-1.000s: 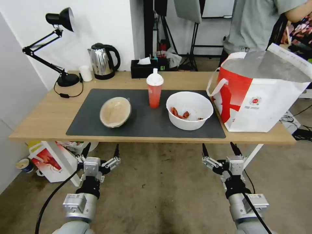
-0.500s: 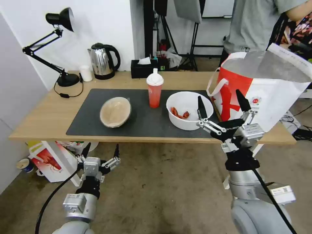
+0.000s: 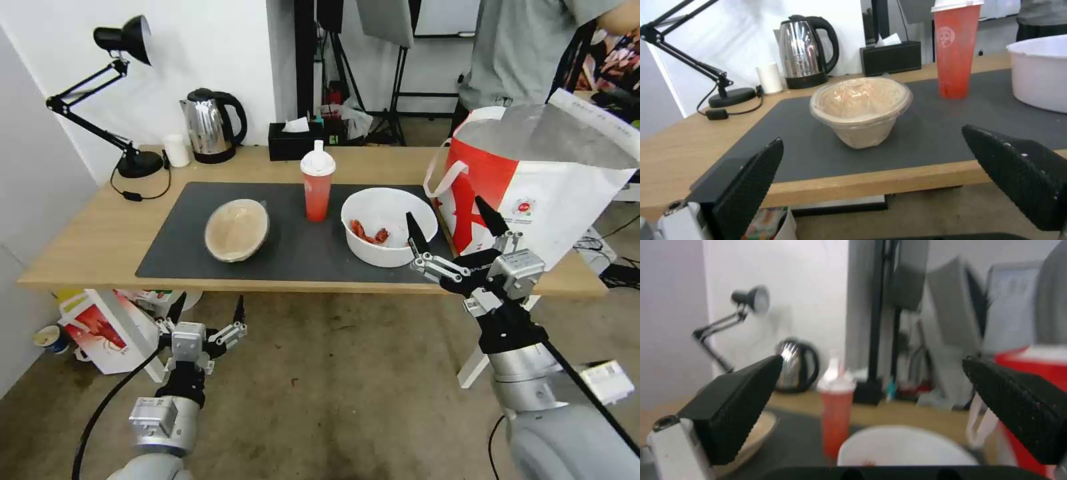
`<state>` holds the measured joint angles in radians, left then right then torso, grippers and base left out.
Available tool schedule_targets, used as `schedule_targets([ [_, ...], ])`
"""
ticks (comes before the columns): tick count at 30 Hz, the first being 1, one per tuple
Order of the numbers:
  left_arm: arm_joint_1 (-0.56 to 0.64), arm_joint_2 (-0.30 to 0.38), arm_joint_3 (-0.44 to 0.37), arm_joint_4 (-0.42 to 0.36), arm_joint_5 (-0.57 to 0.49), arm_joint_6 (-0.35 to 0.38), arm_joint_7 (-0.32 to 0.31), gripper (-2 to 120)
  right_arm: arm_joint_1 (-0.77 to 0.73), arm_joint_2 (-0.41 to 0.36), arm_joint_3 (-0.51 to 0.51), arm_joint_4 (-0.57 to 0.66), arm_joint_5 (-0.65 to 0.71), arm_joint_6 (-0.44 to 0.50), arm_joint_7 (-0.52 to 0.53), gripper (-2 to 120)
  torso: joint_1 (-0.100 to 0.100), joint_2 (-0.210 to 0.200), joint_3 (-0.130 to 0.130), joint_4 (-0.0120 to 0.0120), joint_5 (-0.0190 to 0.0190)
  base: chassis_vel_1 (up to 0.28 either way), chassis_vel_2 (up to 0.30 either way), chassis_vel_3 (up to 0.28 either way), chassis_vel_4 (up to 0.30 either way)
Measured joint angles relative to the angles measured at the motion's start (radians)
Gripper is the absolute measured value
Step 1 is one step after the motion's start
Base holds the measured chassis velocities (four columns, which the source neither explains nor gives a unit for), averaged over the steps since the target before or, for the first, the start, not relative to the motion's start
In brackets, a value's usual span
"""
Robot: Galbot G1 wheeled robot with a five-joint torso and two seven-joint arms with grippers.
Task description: Pick up the trash from the table and place it into the takeout bag.
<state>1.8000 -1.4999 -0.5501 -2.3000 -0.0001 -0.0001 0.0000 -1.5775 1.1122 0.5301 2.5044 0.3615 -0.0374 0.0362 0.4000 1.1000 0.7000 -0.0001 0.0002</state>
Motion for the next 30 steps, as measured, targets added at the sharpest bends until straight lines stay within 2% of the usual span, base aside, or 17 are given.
schedule_targets([
  [2, 0.000, 0.000, 0.000, 0.000, 0.000, 0.000, 0.000, 100, 0.018, -0.050, 0.018, -0.001, 0.079, -0.060, -0.001, 100, 0.000, 0.000, 0.000, 0.0001, 0.0001, 0.000, 0.000, 0.000, 0.000],
  [4, 0.000, 0.000, 0.000, 0.000, 0.000, 0.000, 0.000, 100, 0.024, -0.062, 0.021, -0.001, 0.097, -0.074, -0.001, 100, 0.000, 0.000, 0.000, 0.0000, 0.0001, 0.000, 0.000, 0.000, 0.000],
  [7, 0.000, 0.000, 0.000, 0.000, 0.000, 0.000, 0.000, 100, 0.071, -0.161, 0.043, -0.002, 0.229, -0.172, 0.003, 100, 0.000, 0.000, 0.000, 0.0002, 0.0001, 0.000, 0.000, 0.000, 0.000],
  [8, 0.000, 0.000, 0.000, 0.000, 0.000, 0.000, 0.000, 100, 0.071, -0.161, 0.043, -0.002, 0.229, -0.172, 0.003, 100, 0.000, 0.000, 0.000, 0.0002, 0.0001, 0.000, 0.000, 0.000, 0.000],
  [9, 0.000, 0.000, 0.000, 0.000, 0.000, 0.000, 0.000, 100, 0.100, -0.217, 0.052, -0.002, 0.292, -0.209, 0.006, 100, 0.000, 0.000, 0.000, 0.0001, 0.0000, 0.000, 0.000, 0.000, 0.000],
  [12, 0.000, 0.000, 0.000, 0.000, 0.000, 0.000, 0.000, 100, 0.176, -0.312, 0.064, -0.003, 0.419, -0.270, 0.010, 100, 0.000, 0.000, 0.000, 0.0002, -0.0001, 0.000, 0.000, 0.000, 0.000],
  [13, 0.000, 0.000, 0.000, 0.000, 0.000, 0.000, 0.000, 100, 0.176, -0.312, 0.064, -0.003, 0.419, -0.270, 0.010, 100, 0.000, 0.000, 0.000, 0.0002, -0.0001, 0.000, 0.000, 0.000, 0.000],
  [16, 0.000, 0.000, 0.000, 0.000, 0.000, 0.000, 0.000, 100, 0.266, -0.401, 0.068, -0.003, 0.605, -0.348, 0.022, 100, 0.000, 0.000, 0.000, 0.0000, 0.0000, 0.000, 0.000, 0.000, 0.000],
  [18, 0.000, 0.000, 0.000, 0.000, 0.000, 0.000, 0.000, 100, 0.291, -0.424, 0.069, -0.003, 0.647, -0.366, 0.027, 100, 0.000, 0.000, 0.000, 0.0001, 0.0001, 0.000, 0.000, 0.000, 0.000],
  [21, 0.000, 0.000, 0.000, 0.000, 0.000, 0.000, 0.000, 100, 0.403, -0.535, 0.068, -0.003, 0.791, -0.440, 0.037, 100, 0.000, 0.000, 0.000, 0.0000, -0.0003, 0.000, 0.000, 0.000, 0.000],
  [22, 0.000, 0.000, 0.000, 0.000, 0.000, 0.000, 0.000, 100, 0.403, -0.535, 0.068, -0.003, 0.791, -0.440, 0.037, 100, 0.000, 0.000, 0.000, 0.0000, -0.0003, 0.000, 0.000, 0.000, 0.000],
  [25, 0.000, 0.000, 0.000, 0.000, 0.000, 0.000, 0.000, 100, 0.562, -0.650, 0.042, -0.003, 0.962, -0.506, 0.038, 100, 0.000, 0.000, 0.000, 0.0002, -0.0003, 0.000, 0.000, 0.000, 0.000],
  [26, 0.000, 0.000, 0.000, 0.000, 0.000, 0.000, 0.000, 100, 0.562, -0.650, 0.042, -0.003, 0.962, -0.506, 0.038, 100, 0.000, 0.000, 0.000, 0.0002, -0.0003, 0.000, 0.000, 0.000, 0.000],
  [30, 0.000, 0.000, 0.000, 0.000, 0.000, 0.000, 0.000, 100, 0.752, -0.762, -0.044, -0.049, 1.108, -0.579, 0.031, 100, 0.000, 0.000, 0.000, 0.0002, -0.0002, 0.000, 0.000, 0.000, 0.000],
])
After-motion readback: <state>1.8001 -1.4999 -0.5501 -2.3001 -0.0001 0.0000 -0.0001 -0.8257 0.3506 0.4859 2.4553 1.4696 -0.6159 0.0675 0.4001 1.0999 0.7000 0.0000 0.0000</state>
